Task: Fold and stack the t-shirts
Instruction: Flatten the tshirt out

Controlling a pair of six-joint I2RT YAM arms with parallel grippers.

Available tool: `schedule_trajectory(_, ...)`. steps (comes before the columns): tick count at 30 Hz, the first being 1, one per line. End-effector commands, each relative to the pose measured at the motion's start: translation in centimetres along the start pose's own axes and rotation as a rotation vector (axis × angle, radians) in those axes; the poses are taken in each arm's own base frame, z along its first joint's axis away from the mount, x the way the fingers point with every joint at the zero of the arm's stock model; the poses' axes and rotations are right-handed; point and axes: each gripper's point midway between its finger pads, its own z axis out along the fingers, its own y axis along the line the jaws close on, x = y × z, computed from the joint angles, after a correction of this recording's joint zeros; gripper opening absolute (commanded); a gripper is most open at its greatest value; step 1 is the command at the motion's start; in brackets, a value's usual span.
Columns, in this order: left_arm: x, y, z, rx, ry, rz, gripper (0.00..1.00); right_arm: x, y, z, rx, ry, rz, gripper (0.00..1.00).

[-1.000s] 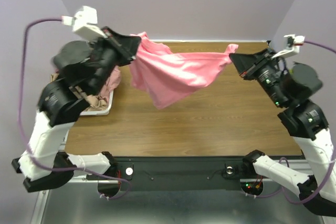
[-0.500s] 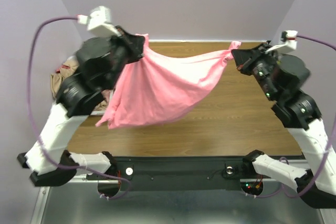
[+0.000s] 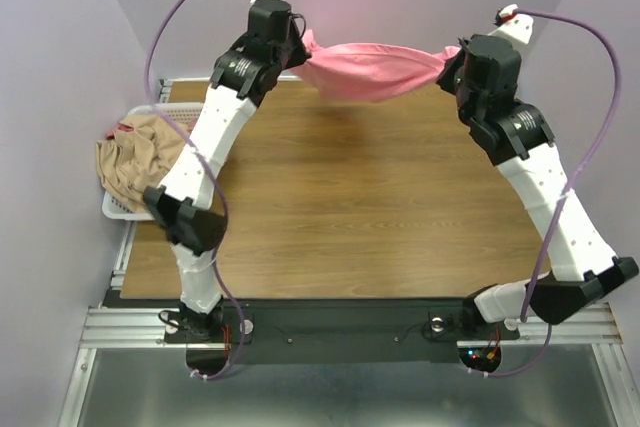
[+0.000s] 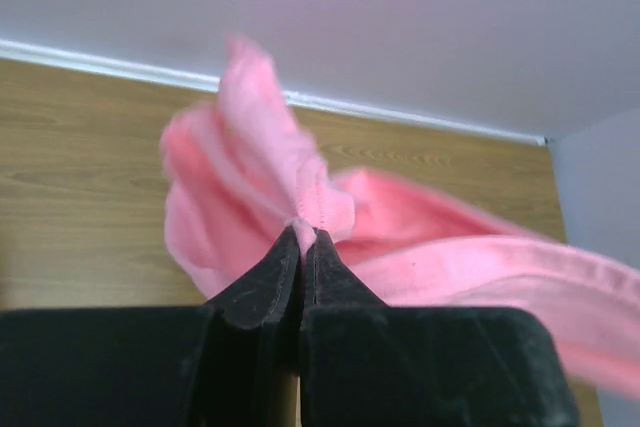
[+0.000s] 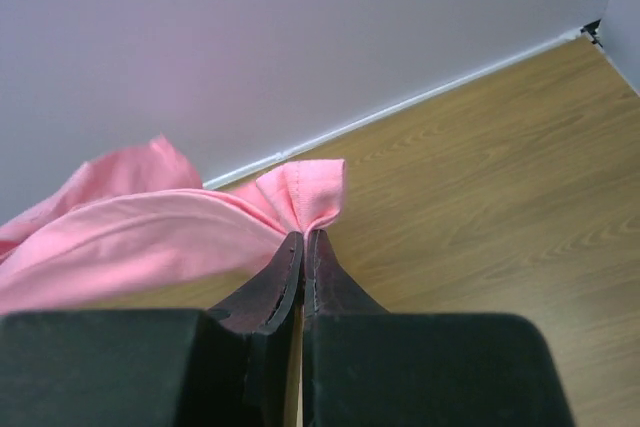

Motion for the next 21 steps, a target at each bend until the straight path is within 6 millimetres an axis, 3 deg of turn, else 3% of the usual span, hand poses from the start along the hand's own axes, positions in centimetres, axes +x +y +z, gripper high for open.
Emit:
schedule_trajectory(1, -7.5, -2.7, -10.7, 0.194, -0.227, -0.047, 0.03, -5.3, -1.3, -4.5, -0.049, -0.126, 0.090, 0.01)
schedule_trajectory(2, -2.6, -0.5, -8.5, 0.131, -0.122, -0.029, 0.03, -2.7, -2.6, -5.0, -0.043, -0.082, 0.080, 0.00)
schedule_trajectory(3, -2.3, 0.0, -10.1, 0.138, -0.135, -0.067, 0.03, -1.3, -3.1, -5.7, -0.067, -0.051, 0.087, 0.00)
schedule_trajectory(4, 3.9, 3.0, -8.2, 0.062, -0.013, -0.056, 0.03, 1.2, -3.9, -5.9, -0.065, -0.001, 0.113, 0.00)
schedule_trajectory(5, 6.6, 4.4, -8.1, 0.034, 0.033, -0.071, 0.08, 3.5, -4.5, -6.4, -0.077, 0.048, 0.126, 0.00)
schedule_trajectory(6, 7.6, 5.3, -9.3, 0.039, 0.027, -0.099, 0.19, 8.5, -7.0, -7.3, -0.062, 0.130, 0.114, 0.00)
schedule_trajectory(7, 10.4, 6.4, -9.4, 0.021, 0.078, -0.141, 0.56, 11.7, -7.1, -8.1, -0.105, 0.216, 0.130, 0.00)
schedule_trajectory(8, 16.6, 9.8, -9.1, -0.060, 0.189, -0.139, 0.67, 14.2, -7.9, -8.9, -0.103, 0.277, 0.183, 0.00)
schedule_trajectory(9, 18.1, 10.8, -10.1, -0.075, 0.207, -0.162, 0.74, 19.9, -9.4, -10.3, -0.126, 0.416, 0.175, 0.01)
schedule_trajectory(10, 23.2, 13.4, -10.9, -0.144, 0.303, -0.202, 0.86, 22.2, -10.3, -11.4, -0.118, 0.486, 0.194, 0.08)
schedule_trajectory(12, 26.2, 14.9, -12.9, -0.163, 0.356, -0.241, 0.92, 27.3, -12.8, -13.6, -0.095, 0.613, 0.194, 0.18)
schedule_trajectory(13, 29.1, 16.5, -13.9, -0.202, 0.414, -0.252, 0.99, 29.1, -13.1, -15.1, -0.116, 0.698, 0.194, 0.33)
schedule_trajectory(15, 30.2, 17.7, -15.8, -0.251, 0.435, -0.290, 0.99, 30.3, -13.7, -16.6, -0.129, 0.755, 0.205, 0.54)
schedule_trajectory(16, 30.7, 18.3, -16.3, -0.276, 0.437, -0.299, 0.99, 30.5, -14.0, -17.0, -0.132, 0.756, 0.209, 0.75)
schedule_trajectory(19, 31.2, 19.4, -17.2, -0.310, 0.422, -0.312, 0.99, 30.5, -14.5, -17.3, -0.119, 0.752, 0.208, 0.86)
schedule_trajectory(21, 31.4, 19.7, -17.2, -0.323, 0.424, -0.315, 0.99, 30.9, -15.0, -17.0, -0.087, 0.754, 0.188, 0.88)
